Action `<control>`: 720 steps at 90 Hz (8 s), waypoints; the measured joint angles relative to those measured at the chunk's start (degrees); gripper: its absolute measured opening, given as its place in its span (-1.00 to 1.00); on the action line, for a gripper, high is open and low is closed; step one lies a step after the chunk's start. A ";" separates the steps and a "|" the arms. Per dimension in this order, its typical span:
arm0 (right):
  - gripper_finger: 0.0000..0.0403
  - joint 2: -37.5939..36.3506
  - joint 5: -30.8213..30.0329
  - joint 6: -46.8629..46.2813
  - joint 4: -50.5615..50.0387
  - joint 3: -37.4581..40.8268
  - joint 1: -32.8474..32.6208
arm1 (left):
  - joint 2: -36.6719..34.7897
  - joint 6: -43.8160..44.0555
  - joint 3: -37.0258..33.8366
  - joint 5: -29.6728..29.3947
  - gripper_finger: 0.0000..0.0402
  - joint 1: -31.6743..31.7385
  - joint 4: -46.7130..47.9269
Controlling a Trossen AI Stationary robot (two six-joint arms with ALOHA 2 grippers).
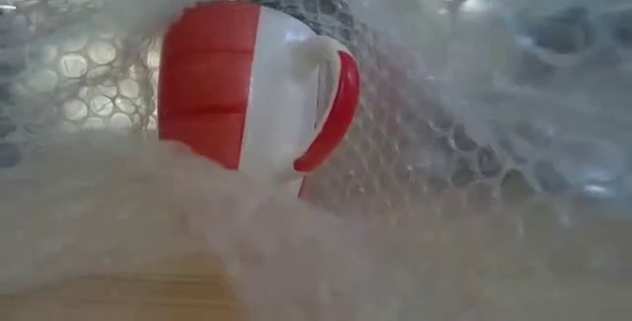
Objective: Wrap mug
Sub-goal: Wrap the red mug using the bubble wrap
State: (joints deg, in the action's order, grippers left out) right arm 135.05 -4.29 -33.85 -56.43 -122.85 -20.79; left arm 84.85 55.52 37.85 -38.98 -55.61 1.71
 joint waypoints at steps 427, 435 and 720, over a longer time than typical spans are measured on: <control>-1.00 -5.87 1.08 -1.69 11.71 -2.12 -3.73 | 5.63 -29.01 0.13 2.91 -0.48 13.83 -27.64; -1.00 -5.80 1.21 -2.14 9.93 -1.66 -3.59 | 5.63 -29.06 0.13 2.93 -0.48 14.01 -27.74; -1.00 0.86 1.88 -16.92 15.67 3.66 2.50 | 11.11 -29.37 0.14 -18.97 -0.48 6.28 -31.44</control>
State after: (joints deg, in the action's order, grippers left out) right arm 135.92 -2.41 -50.76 -40.76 -119.19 -18.29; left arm 95.95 26.15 37.99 -57.95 -49.32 -29.73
